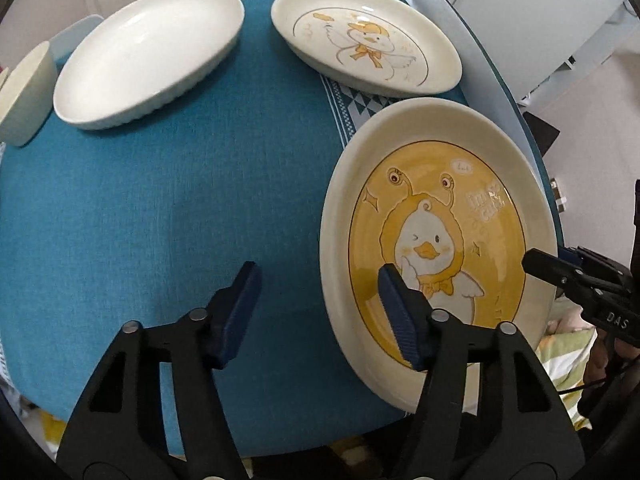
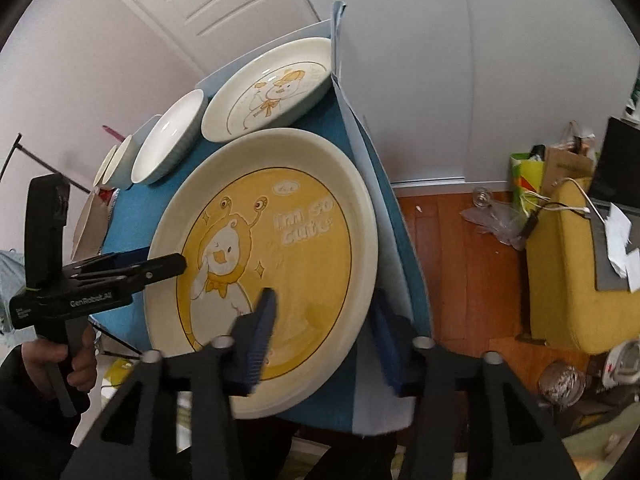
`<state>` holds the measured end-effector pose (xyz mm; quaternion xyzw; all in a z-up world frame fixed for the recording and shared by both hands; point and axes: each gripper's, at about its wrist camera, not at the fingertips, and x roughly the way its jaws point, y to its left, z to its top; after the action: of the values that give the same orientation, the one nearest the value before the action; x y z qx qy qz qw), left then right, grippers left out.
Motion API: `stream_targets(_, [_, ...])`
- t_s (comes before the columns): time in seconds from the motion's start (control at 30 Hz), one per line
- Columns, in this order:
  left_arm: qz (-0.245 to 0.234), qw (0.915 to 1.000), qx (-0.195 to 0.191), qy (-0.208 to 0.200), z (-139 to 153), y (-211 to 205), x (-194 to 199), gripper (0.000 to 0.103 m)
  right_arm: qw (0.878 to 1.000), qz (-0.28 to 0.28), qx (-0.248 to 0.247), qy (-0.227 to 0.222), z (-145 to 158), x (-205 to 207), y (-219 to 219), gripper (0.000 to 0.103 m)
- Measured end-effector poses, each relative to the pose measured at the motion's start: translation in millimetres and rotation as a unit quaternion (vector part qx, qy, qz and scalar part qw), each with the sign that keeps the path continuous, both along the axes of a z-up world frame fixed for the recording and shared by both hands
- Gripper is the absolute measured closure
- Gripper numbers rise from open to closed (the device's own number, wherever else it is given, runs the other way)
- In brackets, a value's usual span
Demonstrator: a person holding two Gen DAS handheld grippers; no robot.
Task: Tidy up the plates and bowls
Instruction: 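Lift the yellow plate with the right gripper and carry it toward the bowls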
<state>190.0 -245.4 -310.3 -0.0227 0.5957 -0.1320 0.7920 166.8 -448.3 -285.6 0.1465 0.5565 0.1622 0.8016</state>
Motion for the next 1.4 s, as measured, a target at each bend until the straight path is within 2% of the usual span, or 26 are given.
stream_targets(0.03, [0.0,1.0,-0.002,0.001,2.5,1.4,0.0,0.055,1.0,0.004,0.001,0.0,-1.4,2.4,-1.2,0.071])
stream_targets(0.1, [0.0,1.0,-0.002,0.001,3.0,-0.2,1.0,0.069,1.0,0.006,0.0,-0.001,-4.3,6.6,-5.2,0.076])
stream_targets(0.17, [-0.003,0.9998,-0.02,0.005,4.3,-0.4,1.4,0.08,1.0,0.005,0.001,-0.002,-6.0,9.3,-7.5,0.081])
stream_targets(0.23, [-0.007,0.9996,-0.028,0.006,3.7,-2.6,1.9,0.085,1.0,0.002,0.003,-0.001,-8.8,12.4,-10.4,0.087])
stream_targets(0.3, [-0.008,0.9997,-0.021,0.003,4.7,-5.0,0.9,0.085,1.0,0.002,0.003,0.0,-10.1,15.0,-11.0,0.09])
stream_targets(0.57, [-0.004,0.9999,-0.014,-0.001,6.1,-4.8,0.6,0.085,1.0,0.016,-0.017,-0.004,-8.0,17.5,-5.5,0.09])
stream_targets(0.9, [0.02,0.9993,-0.021,-0.024,21.3,14.0,-12.4,0.085,0.996,0.056,-0.048,-0.046,10.3,22.8,8.6,0.09])
stream_targets(1.13, [0.05,0.997,-0.02,-0.056,58.7,54.4,-22.5,0.085,0.993,0.081,-0.049,-0.076,41.2,31.8,35.7,0.09])
stream_targets(1.4, [0.085,0.9934,-0.01,-0.076,87.9,132.1,-33.7,0.085,0.988,0.117,-0.04,-0.097,67.0,43.1,103.3,0.09])
